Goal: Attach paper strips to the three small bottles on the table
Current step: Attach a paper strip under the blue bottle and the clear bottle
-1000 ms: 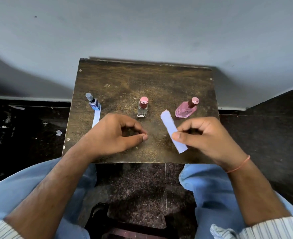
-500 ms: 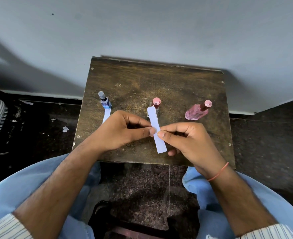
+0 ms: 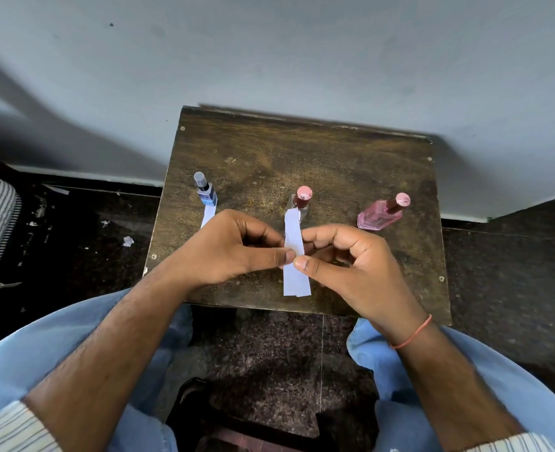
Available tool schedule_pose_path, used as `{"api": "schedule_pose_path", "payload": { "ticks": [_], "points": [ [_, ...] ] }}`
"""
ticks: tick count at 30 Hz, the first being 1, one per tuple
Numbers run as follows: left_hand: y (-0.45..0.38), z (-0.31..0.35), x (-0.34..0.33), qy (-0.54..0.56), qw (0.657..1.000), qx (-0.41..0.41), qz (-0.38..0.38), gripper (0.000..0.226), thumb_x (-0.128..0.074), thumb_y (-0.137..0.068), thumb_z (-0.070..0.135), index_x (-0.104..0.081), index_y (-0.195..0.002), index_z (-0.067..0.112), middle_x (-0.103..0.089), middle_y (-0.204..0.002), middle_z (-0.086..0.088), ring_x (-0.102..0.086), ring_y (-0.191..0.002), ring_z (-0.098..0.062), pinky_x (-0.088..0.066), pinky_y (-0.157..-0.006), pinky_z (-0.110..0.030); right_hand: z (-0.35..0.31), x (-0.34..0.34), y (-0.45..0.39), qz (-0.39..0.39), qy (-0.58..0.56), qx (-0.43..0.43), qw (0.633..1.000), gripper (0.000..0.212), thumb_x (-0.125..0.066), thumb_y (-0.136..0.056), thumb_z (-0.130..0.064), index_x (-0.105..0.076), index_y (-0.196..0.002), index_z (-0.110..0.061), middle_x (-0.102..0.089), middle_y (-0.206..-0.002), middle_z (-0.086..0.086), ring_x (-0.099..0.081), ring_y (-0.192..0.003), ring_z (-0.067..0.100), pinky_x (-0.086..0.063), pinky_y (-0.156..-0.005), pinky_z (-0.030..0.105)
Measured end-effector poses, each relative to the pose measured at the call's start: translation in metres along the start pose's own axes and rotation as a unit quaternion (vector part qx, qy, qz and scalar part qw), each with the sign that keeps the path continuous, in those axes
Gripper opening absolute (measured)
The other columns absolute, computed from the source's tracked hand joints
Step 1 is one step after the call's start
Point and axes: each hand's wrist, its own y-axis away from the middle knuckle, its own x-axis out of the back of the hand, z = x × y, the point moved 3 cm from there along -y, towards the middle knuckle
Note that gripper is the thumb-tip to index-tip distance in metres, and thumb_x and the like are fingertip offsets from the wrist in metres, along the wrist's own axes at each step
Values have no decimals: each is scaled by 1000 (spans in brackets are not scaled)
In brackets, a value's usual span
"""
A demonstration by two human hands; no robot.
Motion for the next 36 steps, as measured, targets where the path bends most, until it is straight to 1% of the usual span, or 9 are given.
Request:
{"api": "schedule_pose_path", "payload": {
  "ticks": [5, 8, 10, 16, 20, 25, 29, 32, 36],
  "points": [
    [3, -2, 4, -17, 1000, -13, 13, 24, -94, -85, 42, -90, -97, 21, -81, -90, -24, -60, -70, -28, -47, -69, -43, 2, 0, -1, 22, -5, -23, 999, 28, -90, -89, -7, -83, -113, -20, -84, -97, -1, -71, -78, 7, -63, -76, 40],
    [4, -5, 6, -33, 999, -18, 11, 32, -93, -82, 51, -90, -100, 24, -85, -97, -15, -73, -82, -36, -59, -82, -62, 0, -2, -1, 22, -25, -36, 999, 27, -90, -87, -4, -81, -108, -18, -86, -94, 2, -74, -75, 5, -62, -72, 31],
    [4, -7, 8, -34, 999, -18, 12, 30, -90, -81, 50, -89, -99, 26, -86, -97, -11, -75, -84, -35, -60, -86, -63, -1, -2, -1, 22, -52, -52, 997, 26, -90, -87, -1, -80, -107, -14, -86, -92, 5, -74, -72, 5, -61, -65, 26],
    [3, -13, 8, -38, 999, 3, -13, 16, -90, -90, 39, -87, -97, 25, -81, -81, 8, -65, -69, -1, -50, -66, -17, -1, -4, -1, 20, -117, -96, 988, 26, -87, -86, 5, -81, -103, -14, -84, -93, 14, -79, -81, 15, -61, -66, 24],
    [1, -10, 5, 11, 1000, -8, -3, 20, -94, -86, 30, -80, -100, 27, -86, -98, -10, -77, -88, -18, -57, -84, -34, 0, -6, -1, 17, -110, -107, 988, 27, -88, -86, 2, -80, -105, -15, -84, -96, 17, -79, -85, 19, -64, -69, 29],
    [-1, -12, 9, 49, 998, -11, 24, 34, -99, -75, 41, -75, -91, 24, -71, -102, -45, -62, -90, -35, -45, -89, -50, -2, -7, -1, 21, -109, -106, 988, 27, -89, -85, 3, -79, -105, -14, -83, -96, 18, -78, -81, 15, -64, -72, 26],
    [0, -14, 9, 22, 999, -33, -3, 15, -91, -88, 16, -88, -100, 24, -87, -101, -1, -81, -95, -12, -60, -90, -21, -3, -8, 0, 17, -106, -105, 989, 25, -88, -87, 2, -78, -107, -10, -83, -97, 20, -79, -81, 21, -65, -69, 29],
    [1, -13, 9, -15, 1000, -20, 3, 23, -87, -92, 9, -89, -108, 25, -88, -108, 4, -83, -102, -13, -61, -94, -21, -3, -9, 0, 15, -108, -101, 989, 25, -86, -87, 5, -76, -107, -8, -83, -94, 19, -79, -76, 17, -65, -66, 29],
    [4, -4, 5, -34, 999, -8, -14, 17, -84, -94, 24, -89, -106, 35, -87, -106, 11, -81, -97, -5, -57, -87, -13, -3, -12, -1, 18, -71, -88, 993, 28, -88, -86, 4, -76, -107, -10, -84, -92, 14, -76, -76, 13, -68, -72, 32]
  ]
}}
